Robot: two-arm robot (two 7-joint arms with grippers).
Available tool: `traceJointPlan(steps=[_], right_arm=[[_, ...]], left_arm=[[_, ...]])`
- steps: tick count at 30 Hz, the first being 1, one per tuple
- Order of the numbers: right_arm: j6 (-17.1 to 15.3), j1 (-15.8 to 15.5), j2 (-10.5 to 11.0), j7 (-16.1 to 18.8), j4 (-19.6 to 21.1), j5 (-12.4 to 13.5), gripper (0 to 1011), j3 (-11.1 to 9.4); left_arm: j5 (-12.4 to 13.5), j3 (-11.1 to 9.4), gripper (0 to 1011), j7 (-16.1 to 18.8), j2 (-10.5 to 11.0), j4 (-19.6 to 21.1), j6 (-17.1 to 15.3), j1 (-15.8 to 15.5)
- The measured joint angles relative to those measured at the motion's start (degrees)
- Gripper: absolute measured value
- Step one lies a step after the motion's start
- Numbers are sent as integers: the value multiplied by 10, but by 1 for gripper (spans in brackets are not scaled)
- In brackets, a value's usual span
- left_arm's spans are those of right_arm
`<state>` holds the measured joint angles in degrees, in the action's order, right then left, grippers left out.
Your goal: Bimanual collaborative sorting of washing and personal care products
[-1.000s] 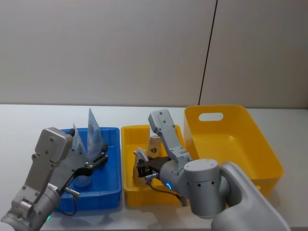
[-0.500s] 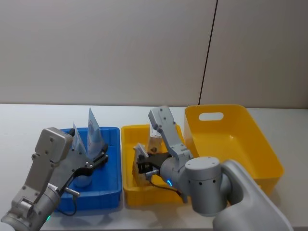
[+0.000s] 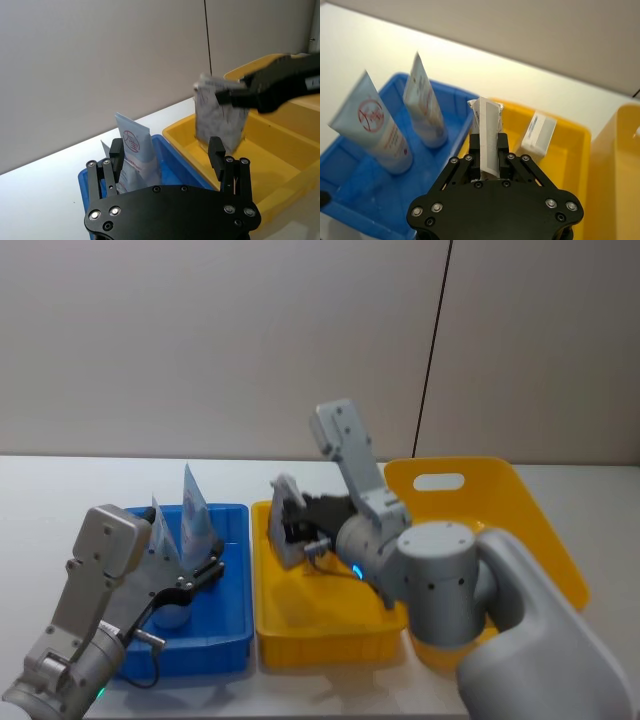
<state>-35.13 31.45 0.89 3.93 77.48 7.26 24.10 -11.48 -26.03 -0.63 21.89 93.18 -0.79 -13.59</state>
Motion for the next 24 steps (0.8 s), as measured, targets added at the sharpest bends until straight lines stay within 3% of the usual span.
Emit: traceJointPlan(steps=[9,16,24], right_arm=[[5,27,20,15,40,-14,173,0],[-9,51,57,30,76,-29,173,-10],[-37,57,116,56,113,-39,173,-34]], left_arm=[[0,0,1001,0,0,0,0,0],[0,0,1001,0,0,0,0,0],[0,0,1001,0,0,0,0,0]])
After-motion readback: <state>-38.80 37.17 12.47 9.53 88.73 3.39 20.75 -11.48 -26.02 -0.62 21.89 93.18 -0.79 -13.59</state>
